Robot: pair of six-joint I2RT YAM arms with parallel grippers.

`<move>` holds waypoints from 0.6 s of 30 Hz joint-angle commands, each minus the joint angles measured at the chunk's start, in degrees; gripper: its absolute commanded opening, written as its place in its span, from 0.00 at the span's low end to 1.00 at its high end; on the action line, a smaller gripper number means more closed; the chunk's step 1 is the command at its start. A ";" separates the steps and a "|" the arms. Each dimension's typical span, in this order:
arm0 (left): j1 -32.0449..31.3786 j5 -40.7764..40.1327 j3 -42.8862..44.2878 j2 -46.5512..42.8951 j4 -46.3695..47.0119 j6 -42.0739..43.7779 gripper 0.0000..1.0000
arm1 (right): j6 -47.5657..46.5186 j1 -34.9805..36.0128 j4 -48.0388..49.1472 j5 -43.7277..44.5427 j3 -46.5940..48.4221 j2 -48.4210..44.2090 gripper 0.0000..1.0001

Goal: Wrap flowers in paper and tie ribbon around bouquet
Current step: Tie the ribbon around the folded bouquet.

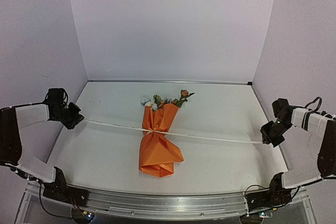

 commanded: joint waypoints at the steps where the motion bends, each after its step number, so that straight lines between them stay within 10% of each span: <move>1: 6.20 -8.28 2.33 0.08 1.41 1.25 0.00 | -1.70 -5.47 -3.03 9.50 1.91 -1.77 0.00; 18: -0.65 -5.89 -4.89 3.96 5.19 0.12 0.00 | -5.75 -7.50 -2.80 4.27 -1.23 2.09 0.00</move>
